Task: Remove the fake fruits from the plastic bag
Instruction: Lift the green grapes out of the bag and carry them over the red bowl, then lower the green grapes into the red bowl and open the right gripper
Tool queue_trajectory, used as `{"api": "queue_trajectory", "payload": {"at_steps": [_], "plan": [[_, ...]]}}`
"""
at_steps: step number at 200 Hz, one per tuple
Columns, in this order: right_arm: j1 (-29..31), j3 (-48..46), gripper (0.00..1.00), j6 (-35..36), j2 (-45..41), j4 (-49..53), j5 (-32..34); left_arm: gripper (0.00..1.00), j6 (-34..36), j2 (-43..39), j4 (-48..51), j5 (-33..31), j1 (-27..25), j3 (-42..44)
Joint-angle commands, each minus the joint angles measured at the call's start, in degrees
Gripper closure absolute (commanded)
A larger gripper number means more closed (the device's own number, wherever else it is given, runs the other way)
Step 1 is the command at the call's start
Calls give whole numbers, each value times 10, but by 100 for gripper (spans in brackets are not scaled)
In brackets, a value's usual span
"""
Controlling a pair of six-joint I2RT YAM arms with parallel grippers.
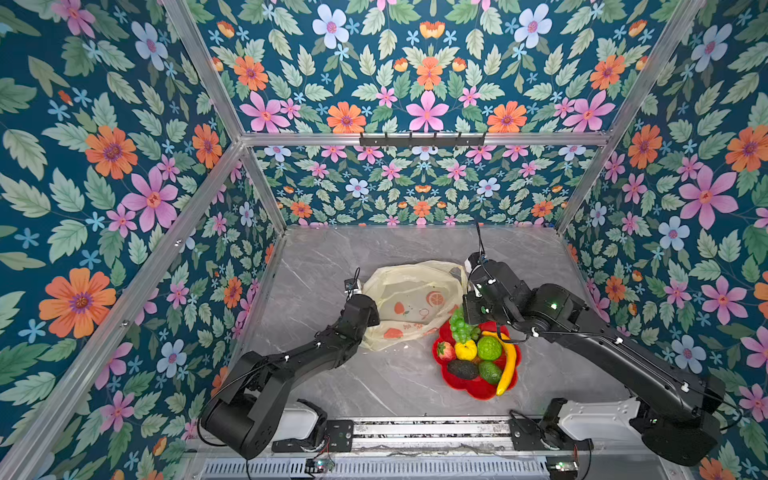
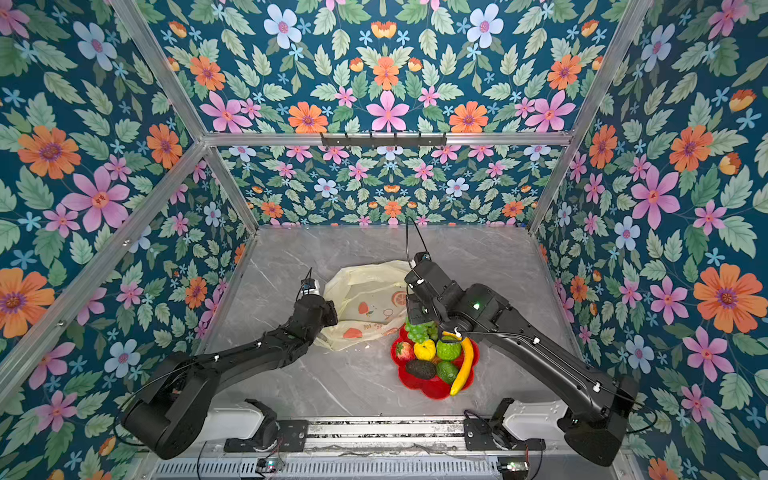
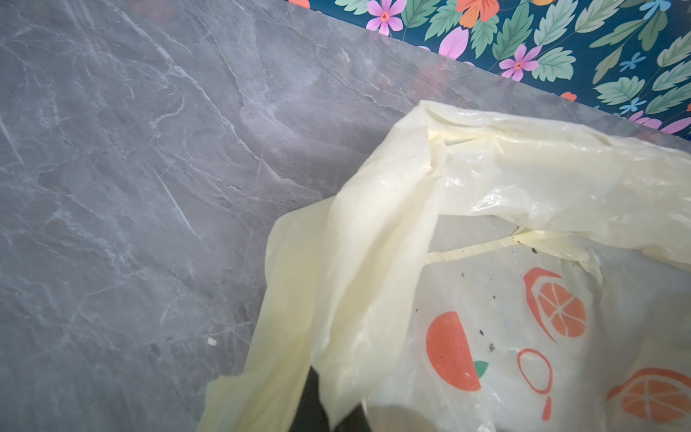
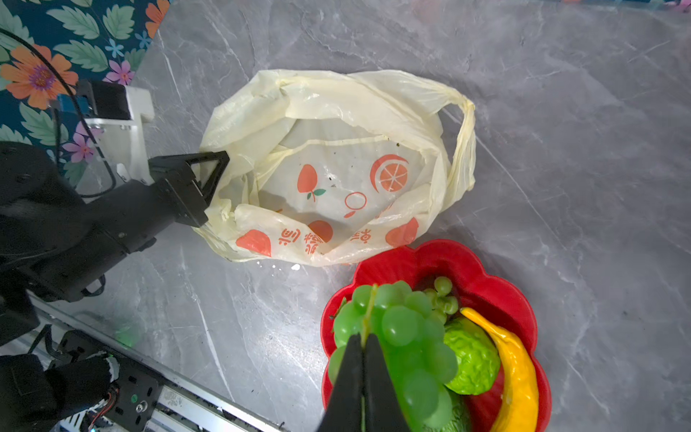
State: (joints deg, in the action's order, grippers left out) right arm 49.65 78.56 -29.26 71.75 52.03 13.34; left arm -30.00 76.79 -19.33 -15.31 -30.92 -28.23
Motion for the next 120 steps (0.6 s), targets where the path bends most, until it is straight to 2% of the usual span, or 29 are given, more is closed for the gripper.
{"api": "queue_trajectory", "payload": {"at_steps": [1, 65, 120], "plan": [[0, -12, 100, -17, 3, -27, -8, 100, 3, -2, 1, -9, 1, -2], [0, -35, 100, -27, 31, -49, -9, 100, 5, -6, 2, -9, 2, -1], [-7, -58, 100, -41, 41, -40, 21, 100, 6, -8, 4, -12, 2, -2]]}}
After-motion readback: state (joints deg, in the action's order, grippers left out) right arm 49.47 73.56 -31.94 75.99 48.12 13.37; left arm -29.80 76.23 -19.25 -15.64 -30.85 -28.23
